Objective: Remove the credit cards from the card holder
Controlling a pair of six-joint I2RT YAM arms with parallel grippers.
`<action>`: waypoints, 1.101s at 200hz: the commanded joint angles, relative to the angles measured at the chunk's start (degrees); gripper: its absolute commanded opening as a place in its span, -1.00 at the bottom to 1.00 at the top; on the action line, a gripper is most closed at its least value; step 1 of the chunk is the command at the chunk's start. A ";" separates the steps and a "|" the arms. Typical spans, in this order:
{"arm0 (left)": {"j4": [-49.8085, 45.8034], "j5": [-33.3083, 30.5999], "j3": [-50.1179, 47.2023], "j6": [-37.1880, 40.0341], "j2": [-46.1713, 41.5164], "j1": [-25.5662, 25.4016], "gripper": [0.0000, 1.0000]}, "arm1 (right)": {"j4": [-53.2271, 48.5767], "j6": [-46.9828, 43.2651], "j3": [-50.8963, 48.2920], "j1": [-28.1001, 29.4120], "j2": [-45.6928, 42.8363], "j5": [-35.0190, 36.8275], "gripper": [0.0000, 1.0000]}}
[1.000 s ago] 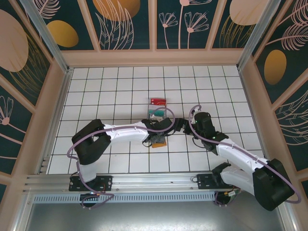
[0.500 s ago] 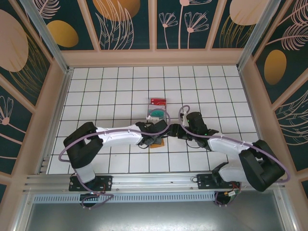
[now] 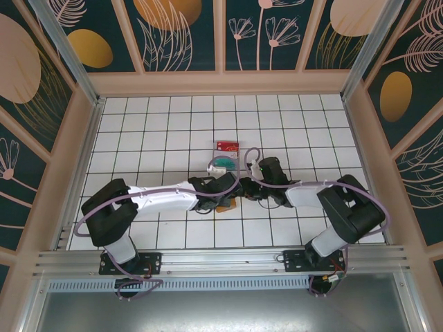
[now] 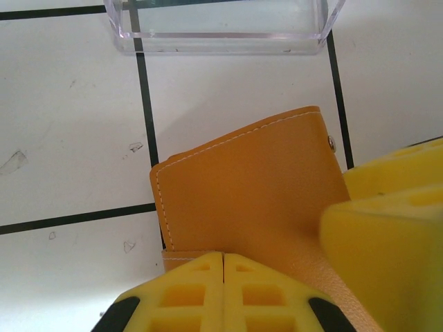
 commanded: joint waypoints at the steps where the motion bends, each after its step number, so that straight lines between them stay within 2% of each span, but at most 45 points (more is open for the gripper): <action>1: 1.10 -0.29 -0.80 -1.06 -2.66 0.19 -1.00 | 2.83 0.29 2.07 0.81 2.09 -2.79 -0.41; 19: 0.57 -1.00 -1.34 -1.77 -3.77 0.12 -1.00 | 2.15 0.38 2.32 0.80 2.44 -1.45 -1.00; 54: -2.34 -4.95 -5.08 -5.54 -7.80 0.10 -1.00 | 0.49 0.26 0.58 -0.83 0.86 2.87 -1.00; 79: -4.23 -6.88 -6.59 -7.81 -10.79 0.11 -1.00 | 0.90 0.40 -0.29 -1.39 0.71 2.79 -1.00; 110: -5.52 -7.90 -5.82 -6.97 -13.39 0.17 -1.00 | 1.02 0.35 -0.25 -1.52 1.03 2.50 -1.00; 115: -5.49 -7.93 -5.47 -6.60 -13.71 0.11 -1.00 | 0.73 0.28 -0.08 -1.44 0.93 2.56 -0.85; 119: -5.47 -7.96 -5.11 -6.36 -13.87 0.17 -1.00 | 0.37 0.21 0.04 -1.48 0.87 2.79 -0.65; 123: -5.45 -7.99 -4.69 -6.06 -14.12 0.19 -1.00 | -0.08 0.06 0.28 -1.49 0.73 2.93 -0.37; 129: -5.37 -8.06 -4.20 -5.40 -14.46 0.14 -1.00 | -1.20 -0.34 0.75 -1.48 0.32 3.54 -0.04; 137: -4.92 -7.89 -3.43 -4.35 -15.09 0.13 -1.00 | -2.94 -0.94 1.38 -1.39 -0.52 4.49 0.14; 171: -1.82 -7.19 -2.86 -1.46 -17.54 0.13 -1.00 | -8.74 -3.77 2.77 -1.30 -5.82 7.53 0.42; 220: -0.71 -5.55 -2.87 -0.61 -15.84 0.11 -1.00 | -9.68 -4.54 4.98 0.70 -5.88 5.50 0.43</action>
